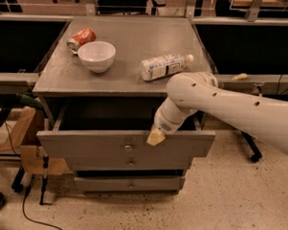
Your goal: Open top drawer
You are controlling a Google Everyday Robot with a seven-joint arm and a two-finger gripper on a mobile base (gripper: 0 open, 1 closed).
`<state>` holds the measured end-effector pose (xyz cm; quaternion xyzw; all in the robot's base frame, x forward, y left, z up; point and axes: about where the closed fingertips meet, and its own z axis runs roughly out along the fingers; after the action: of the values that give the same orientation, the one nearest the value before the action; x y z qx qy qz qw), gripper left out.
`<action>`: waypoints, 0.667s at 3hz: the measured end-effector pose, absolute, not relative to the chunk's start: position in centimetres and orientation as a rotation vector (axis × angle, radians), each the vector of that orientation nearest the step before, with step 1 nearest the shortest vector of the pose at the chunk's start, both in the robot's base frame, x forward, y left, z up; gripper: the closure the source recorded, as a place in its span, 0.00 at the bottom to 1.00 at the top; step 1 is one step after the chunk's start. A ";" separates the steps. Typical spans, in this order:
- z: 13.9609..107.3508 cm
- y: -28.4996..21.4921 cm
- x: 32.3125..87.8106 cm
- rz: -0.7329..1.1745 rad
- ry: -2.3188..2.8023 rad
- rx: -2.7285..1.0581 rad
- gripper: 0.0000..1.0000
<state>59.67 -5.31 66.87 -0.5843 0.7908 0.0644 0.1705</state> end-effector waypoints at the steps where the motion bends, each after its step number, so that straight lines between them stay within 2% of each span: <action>1: 67.3 -5.6 57.4 0.206 2.168 -1.709 0.04; 2: 67.5 -5.6 56.3 0.214 2.123 -1.745 0.00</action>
Offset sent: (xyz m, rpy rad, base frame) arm -0.0470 -0.0042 0.0115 0.0458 -0.0546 0.1433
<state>56.25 -5.58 67.52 -0.6213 0.7560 0.0762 0.1914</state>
